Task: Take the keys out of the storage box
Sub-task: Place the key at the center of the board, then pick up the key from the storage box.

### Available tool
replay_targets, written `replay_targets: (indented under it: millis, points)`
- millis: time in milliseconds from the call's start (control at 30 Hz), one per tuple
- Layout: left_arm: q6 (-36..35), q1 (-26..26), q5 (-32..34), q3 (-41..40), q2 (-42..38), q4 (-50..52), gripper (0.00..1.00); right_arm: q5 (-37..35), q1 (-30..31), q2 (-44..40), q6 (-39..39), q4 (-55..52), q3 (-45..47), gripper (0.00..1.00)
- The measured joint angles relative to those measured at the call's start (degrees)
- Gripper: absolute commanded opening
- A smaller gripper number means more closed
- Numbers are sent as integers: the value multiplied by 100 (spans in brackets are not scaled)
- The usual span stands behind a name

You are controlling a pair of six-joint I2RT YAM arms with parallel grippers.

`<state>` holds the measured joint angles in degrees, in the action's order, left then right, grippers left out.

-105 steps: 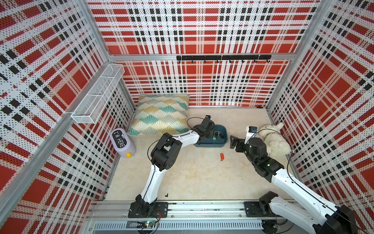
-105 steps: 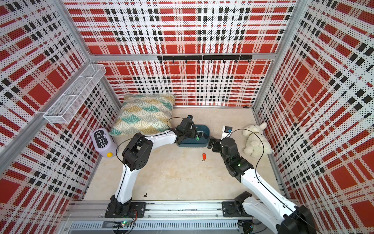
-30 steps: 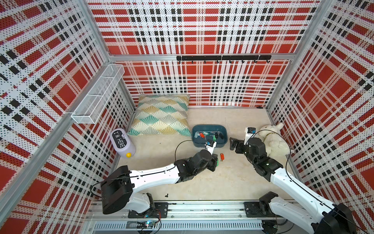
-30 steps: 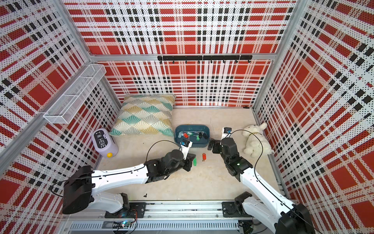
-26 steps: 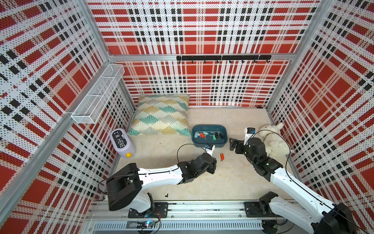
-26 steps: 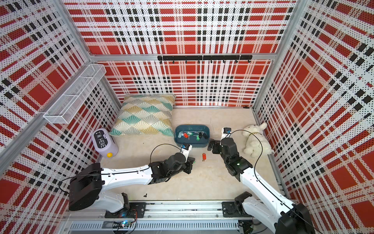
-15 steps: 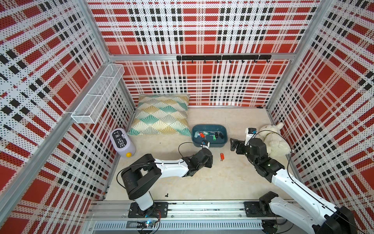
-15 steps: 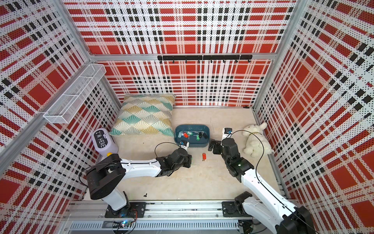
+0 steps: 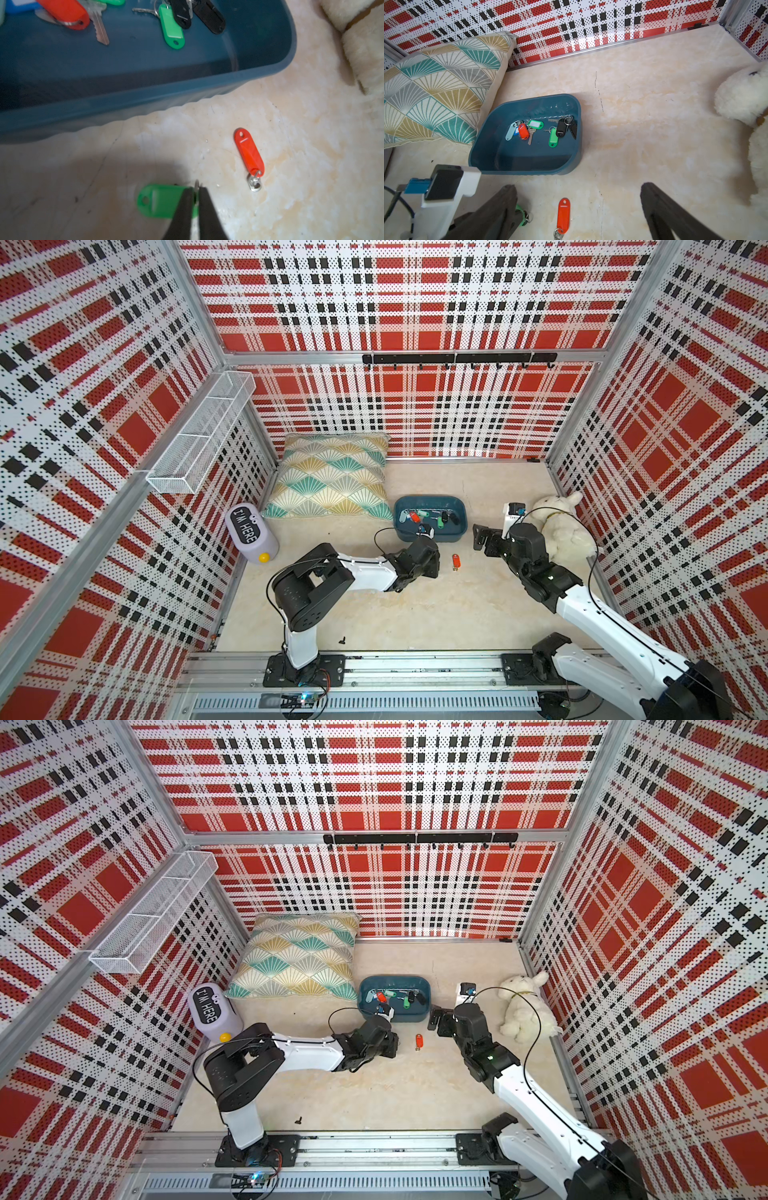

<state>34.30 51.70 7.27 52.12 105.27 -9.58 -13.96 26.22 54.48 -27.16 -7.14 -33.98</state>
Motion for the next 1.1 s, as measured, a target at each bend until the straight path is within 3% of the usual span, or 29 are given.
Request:
replay_targets:
  millis: [133,167,200,367,567,833,967,1100]
  points:
    - [-136,-131,-13,9,-129,122,60,153,0,219,66,-13,-101,100]
    - [-157,-173,-15,9,-223,173,93,236,0,317,74,-13,-177,100]
    - [-245,-227,-17,9,-356,203,99,317,0,452,76,-11,-295,100]
    - [-431,-667,-66,-17,-1307,127,99,584,125,1434,68,59,-1064,91]
    - [-658,-1694,-269,-501,-2597,-678,99,522,348,3058,-160,103,-2131,78]
    - [-1014,-2660,-562,-619,-2623,-984,99,146,367,4876,-691,-11,-3340,58]
    - [-1126,-2885,-756,-723,-2579,-1067,99,-98,367,5508,-804,-168,-4022,55]
    - [-1237,-3036,-894,-807,-2529,-1095,99,-407,367,5873,-933,-376,-4474,58]
